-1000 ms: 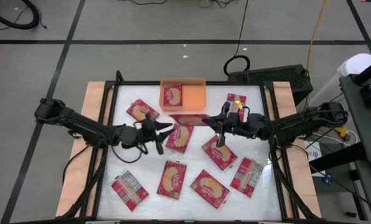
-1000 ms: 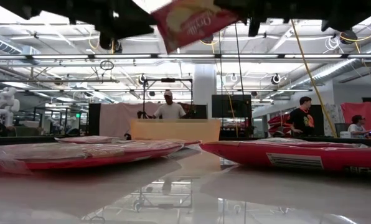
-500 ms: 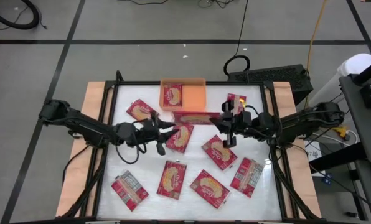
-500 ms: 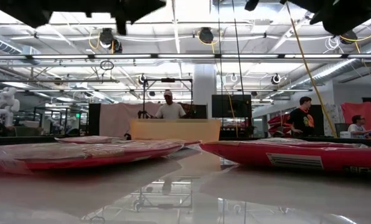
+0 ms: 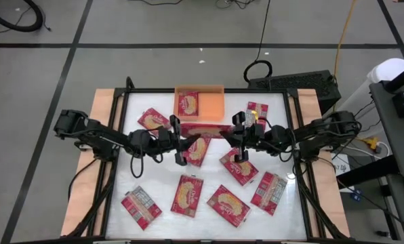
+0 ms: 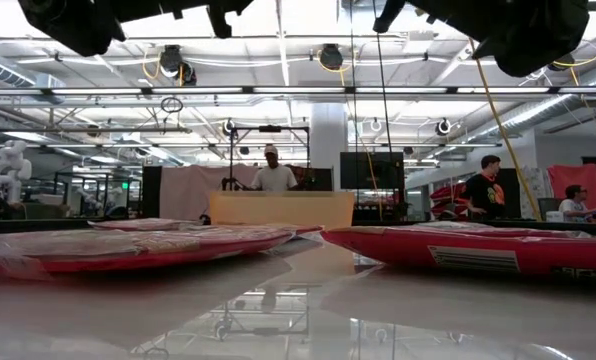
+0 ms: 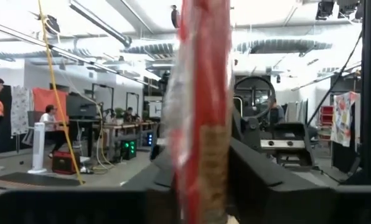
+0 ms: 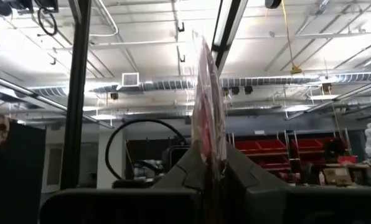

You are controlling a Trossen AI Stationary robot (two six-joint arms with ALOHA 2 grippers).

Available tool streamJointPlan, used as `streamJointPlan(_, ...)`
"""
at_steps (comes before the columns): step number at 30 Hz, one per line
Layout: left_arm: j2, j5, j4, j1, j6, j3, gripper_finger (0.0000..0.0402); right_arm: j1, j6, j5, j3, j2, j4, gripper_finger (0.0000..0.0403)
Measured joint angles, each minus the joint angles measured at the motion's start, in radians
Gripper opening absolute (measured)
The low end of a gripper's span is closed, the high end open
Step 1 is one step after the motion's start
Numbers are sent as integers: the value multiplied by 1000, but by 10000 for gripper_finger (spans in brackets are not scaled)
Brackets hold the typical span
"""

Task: Sort popcorn bags into baskets
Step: Put the red popcorn bag into the orange bin

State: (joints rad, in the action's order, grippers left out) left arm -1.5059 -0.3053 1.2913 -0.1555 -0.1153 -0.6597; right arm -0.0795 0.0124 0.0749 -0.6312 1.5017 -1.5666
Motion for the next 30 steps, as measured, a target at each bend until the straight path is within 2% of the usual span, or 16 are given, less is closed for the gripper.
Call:
streamJointPlan(3,0,7,0,-4,-25,5,24,0,-8,0,2,-12,7,14)
streamJointPlan(7,0,-1,-6,-4,-33,8,28,-1,-18,33,6,-51,86,48)
streamJointPlan(10,21,-10,-68,-4,-54,10,31,-10,28,112,5,-128,309,87)
streamJointPlan(12,77,-17,-197,-4,-58,10,23,-19,79,177,5,-191,538,116)
streamJointPlan(17,272,-17,-704,17,40,10,20,-38,192,270,6,-357,1027,182)
streamJointPlan(21,406,1,-1048,38,161,10,30,-35,253,269,-17,-431,1303,213)
streamJointPlan(25,436,81,-1282,53,251,10,37,-32,244,264,-113,-373,1410,224)
streamJointPlan(30,413,131,-1381,66,335,10,20,-28,137,186,-259,-194,1424,222)
